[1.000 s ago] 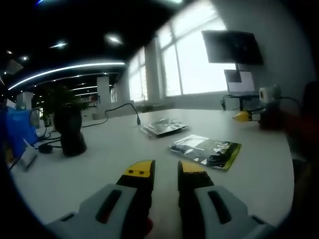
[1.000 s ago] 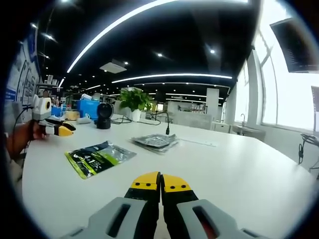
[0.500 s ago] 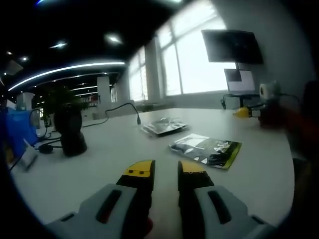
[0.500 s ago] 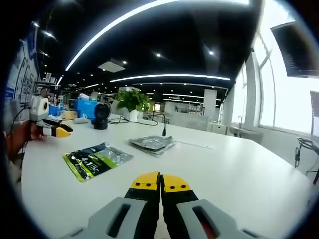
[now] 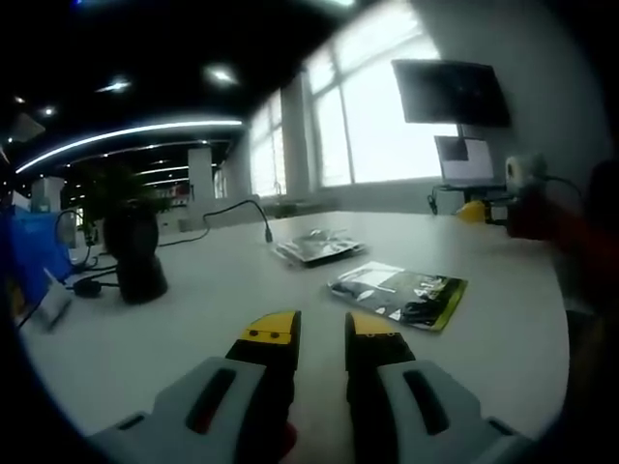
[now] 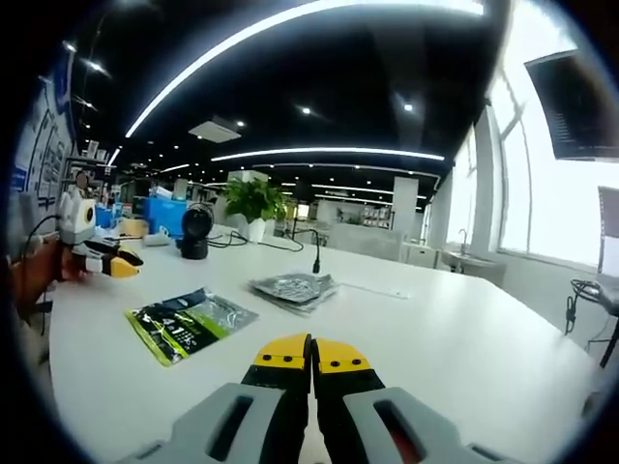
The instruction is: Clip sheet goods on table flip sheet goods clip sheet goods scan sheet goods put sheet goods back to table
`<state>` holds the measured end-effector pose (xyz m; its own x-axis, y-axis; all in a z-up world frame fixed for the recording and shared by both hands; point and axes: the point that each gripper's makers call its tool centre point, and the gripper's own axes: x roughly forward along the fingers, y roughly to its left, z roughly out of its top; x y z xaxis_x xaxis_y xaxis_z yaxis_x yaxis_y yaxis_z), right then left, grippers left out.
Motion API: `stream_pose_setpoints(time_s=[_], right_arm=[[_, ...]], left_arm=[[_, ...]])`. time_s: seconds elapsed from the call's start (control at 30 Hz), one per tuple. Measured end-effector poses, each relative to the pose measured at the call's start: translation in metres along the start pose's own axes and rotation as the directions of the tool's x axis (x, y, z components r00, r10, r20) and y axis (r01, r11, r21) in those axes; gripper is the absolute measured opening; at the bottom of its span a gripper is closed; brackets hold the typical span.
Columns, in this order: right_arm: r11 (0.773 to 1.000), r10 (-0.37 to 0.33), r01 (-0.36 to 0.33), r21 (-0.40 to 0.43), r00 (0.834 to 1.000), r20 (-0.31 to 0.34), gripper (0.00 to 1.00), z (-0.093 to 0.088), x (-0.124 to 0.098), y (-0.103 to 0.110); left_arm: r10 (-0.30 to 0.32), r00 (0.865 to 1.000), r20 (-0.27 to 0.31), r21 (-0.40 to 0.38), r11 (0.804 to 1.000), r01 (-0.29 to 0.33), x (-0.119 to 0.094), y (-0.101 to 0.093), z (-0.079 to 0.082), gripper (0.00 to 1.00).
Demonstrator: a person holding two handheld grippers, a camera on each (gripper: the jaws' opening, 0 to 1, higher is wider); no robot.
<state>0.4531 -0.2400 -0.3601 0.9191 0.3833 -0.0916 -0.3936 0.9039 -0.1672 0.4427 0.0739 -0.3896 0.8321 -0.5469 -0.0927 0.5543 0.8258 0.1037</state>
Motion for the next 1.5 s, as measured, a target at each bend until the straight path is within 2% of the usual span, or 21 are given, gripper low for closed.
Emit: stream_pose_setpoints(time_s=[0.23, 0.43, 0.63, 0.77, 0.93, 1.3, 1.5], right_arm=[[0.999, 0.019, -0.019, 0.031, 1.0, 0.012, 0.0, 0.013, 0.002, 0.008], [0.999, 0.04, -0.04, -0.005, 0.999, -0.002, 0.0, 0.02, 0.009, 0.018], [0.998, 0.065, -0.065, -0.016, 0.998, -0.007, 0.0, 0.024, 0.014, 0.028], [0.996, 0.081, -0.082, -0.043, 0.997, -0.02, 0.0, 0.026, 0.018, 0.031], [0.992, 0.107, -0.109, -0.064, 0.993, -0.042, 0.0, 0.027, 0.022, 0.038], [0.979, 0.175, -0.182, -0.094, 0.981, -0.08, 0.0, 0.027, 0.029, 0.053], [0.969, 0.214, -0.223, -0.107, 0.972, -0.094, 0.0, 0.022, 0.031, 0.06]], left_arm=[[-0.021, 1.0, -0.019, 0.03, 0.999, 0.021, 0.004, -0.005, 0.0, 0.12], [-0.024, 1.0, -0.019, 0.039, 0.999, 0.025, 0.005, -0.007, 0.003, 0.12], [-0.039, 0.999, -0.007, 0.01, 0.999, 0.039, 0.006, -0.006, 0.009, 0.12], [-0.044, 0.999, -0.015, 0.022, 0.999, 0.045, 0.006, -0.01, 0.011, 0.12], [-0.065, 0.997, -0.028, -0.013, 0.998, 0.065, 0.009, -0.015, 0.011, 0.12], [-0.096, 0.992, -0.081, -0.018, 0.995, 0.095, 0.023, -0.023, 0.01, 0.12], [-0.124, 0.983, -0.139, -0.015, 0.992, 0.123, 0.028, -0.03, 0.005, 0.12]])
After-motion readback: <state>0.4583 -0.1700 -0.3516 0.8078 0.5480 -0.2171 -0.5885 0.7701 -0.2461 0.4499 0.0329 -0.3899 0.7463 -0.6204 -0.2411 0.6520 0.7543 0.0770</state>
